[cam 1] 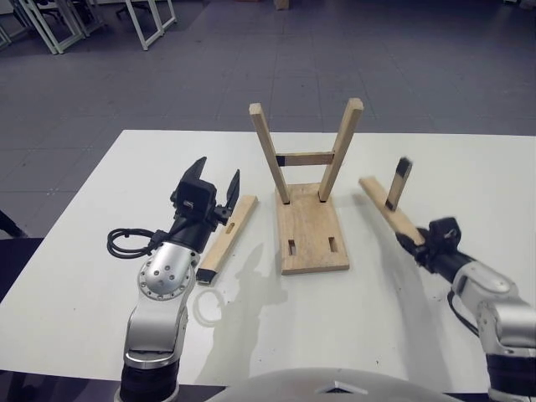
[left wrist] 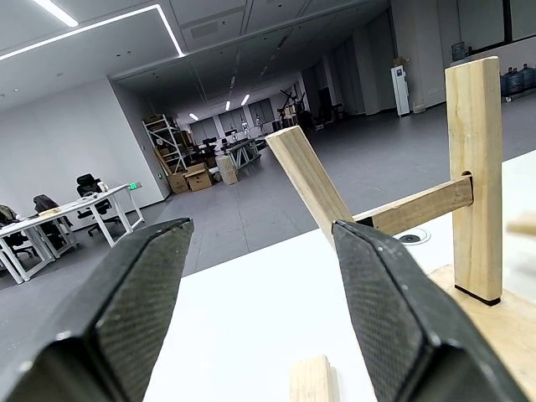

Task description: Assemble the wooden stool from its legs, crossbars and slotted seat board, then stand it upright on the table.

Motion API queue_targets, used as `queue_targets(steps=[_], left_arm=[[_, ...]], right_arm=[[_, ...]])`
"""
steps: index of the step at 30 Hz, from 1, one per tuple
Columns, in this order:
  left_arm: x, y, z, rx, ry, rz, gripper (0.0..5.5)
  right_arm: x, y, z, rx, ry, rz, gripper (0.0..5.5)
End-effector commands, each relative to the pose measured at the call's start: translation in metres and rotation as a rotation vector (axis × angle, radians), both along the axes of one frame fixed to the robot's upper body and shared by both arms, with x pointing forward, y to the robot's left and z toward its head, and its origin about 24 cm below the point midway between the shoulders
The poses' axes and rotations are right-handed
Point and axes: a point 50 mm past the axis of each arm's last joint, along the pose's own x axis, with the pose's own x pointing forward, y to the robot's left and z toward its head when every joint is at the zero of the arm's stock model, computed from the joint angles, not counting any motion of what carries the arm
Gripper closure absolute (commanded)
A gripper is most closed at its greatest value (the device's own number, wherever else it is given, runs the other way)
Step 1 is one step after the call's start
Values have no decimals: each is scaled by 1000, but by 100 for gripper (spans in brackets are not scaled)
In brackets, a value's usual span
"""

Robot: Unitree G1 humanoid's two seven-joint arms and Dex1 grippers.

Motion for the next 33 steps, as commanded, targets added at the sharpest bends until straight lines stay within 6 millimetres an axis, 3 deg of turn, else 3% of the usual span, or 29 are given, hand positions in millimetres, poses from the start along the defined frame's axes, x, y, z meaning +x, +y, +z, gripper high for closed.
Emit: queue_targets(steps=[1,5,9,13,19,21,27,33], left_arm=[[9,-1,15,-120,27,-107,243],[17,3,36,-392,56,-209,243],[22,6,55,-603,88,-311,243],[22,-7,72,-723,137,-487,243],[24,-11,88,-902,229,-655,243],[20,-14,89,-999,285,-770,214],[23,-27,86,-1073,390,-874,134],[33,-34,88,-1152,469,-955,134]], right_arm=[[32,0,71,162,-228,-43,347],[45,5,118,371,-350,-27,347],[49,24,168,543,-446,139,347],[44,57,189,638,-433,379,347],[33,89,181,788,-303,659,347],[30,101,177,873,-243,767,347],[22,107,163,968,-114,906,347],[11,121,155,972,-30,1027,347]])
